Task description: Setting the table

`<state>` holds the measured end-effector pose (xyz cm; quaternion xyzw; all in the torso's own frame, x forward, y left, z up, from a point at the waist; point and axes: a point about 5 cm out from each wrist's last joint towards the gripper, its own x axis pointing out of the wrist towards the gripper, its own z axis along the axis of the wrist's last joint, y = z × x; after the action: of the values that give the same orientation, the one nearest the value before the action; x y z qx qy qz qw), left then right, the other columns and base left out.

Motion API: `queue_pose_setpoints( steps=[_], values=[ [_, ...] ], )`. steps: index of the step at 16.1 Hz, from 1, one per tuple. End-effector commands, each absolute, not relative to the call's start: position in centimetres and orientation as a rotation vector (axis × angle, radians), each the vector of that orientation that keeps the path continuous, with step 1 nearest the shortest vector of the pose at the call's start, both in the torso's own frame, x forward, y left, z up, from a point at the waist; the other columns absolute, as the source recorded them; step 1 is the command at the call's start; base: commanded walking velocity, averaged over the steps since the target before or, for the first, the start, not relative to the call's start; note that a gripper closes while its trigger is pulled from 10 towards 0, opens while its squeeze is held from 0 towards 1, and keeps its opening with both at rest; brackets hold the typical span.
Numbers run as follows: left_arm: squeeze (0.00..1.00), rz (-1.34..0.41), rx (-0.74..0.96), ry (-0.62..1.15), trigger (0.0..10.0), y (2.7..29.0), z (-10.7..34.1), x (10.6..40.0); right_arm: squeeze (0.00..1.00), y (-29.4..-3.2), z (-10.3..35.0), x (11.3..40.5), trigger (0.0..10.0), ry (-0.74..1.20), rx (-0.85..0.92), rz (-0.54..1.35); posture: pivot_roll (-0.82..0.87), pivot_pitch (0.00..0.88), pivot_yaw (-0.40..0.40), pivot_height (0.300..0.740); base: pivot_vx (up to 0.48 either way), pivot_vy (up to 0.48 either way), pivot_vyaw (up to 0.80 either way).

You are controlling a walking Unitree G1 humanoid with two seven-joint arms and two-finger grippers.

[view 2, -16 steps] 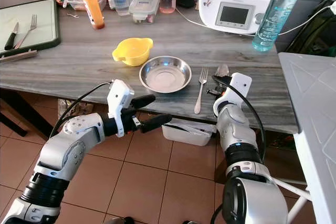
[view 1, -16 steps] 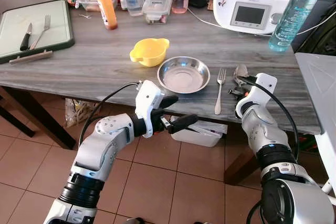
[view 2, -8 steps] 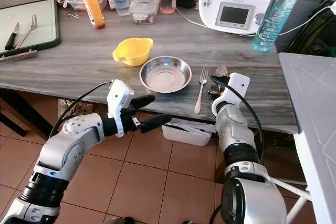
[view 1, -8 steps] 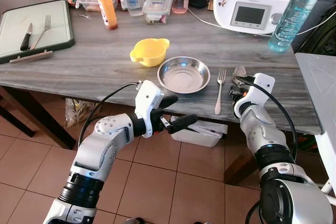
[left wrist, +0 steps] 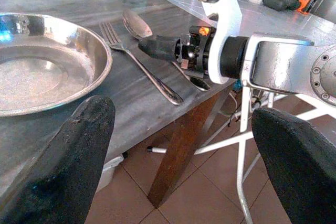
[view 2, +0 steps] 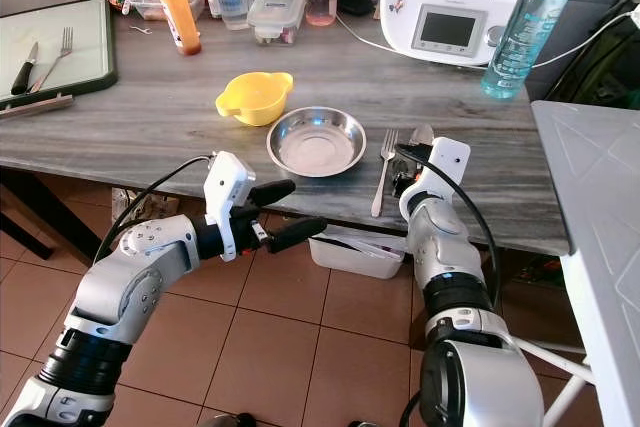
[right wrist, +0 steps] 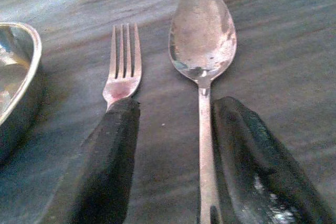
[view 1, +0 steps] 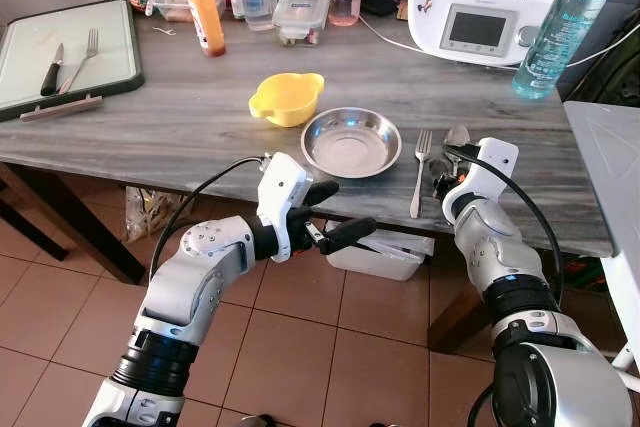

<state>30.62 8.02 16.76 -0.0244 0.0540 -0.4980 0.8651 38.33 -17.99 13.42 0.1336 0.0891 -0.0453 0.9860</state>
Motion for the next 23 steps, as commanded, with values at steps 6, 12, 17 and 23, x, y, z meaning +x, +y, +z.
queue_pose_setpoints(
  steps=[6,12,17,23],
  values=[
    [0.00,-1.046,-0.037,0.102,10.0,7.7,17.1,30.8,1.00,-18.9,12.9,37.6,10.0,0.186,0.220,-0.129,0.16,0.139,0.019,0.740,0.000,0.000,0.00],
    [0.00,-1.048,-0.038,0.100,10.0,7.7,17.1,30.9,1.00,-18.6,14.6,37.5,10.0,0.097,0.155,-0.129,0.16,0.136,0.021,0.740,0.000,0.000,0.00],
    [0.00,-1.050,-0.038,0.096,10.0,7.7,17.2,30.9,1.00,-18.2,16.9,36.7,10.0,0.000,0.092,-0.123,0.16,0.137,0.023,0.740,0.000,0.000,0.00],
    [0.00,-1.039,-0.036,0.086,10.0,7.7,17.2,30.9,1.00,-18.1,18.2,33.6,10.0,-0.144,-0.153,-0.117,0.16,0.134,0.020,0.740,0.000,0.000,0.00]
  ],
)
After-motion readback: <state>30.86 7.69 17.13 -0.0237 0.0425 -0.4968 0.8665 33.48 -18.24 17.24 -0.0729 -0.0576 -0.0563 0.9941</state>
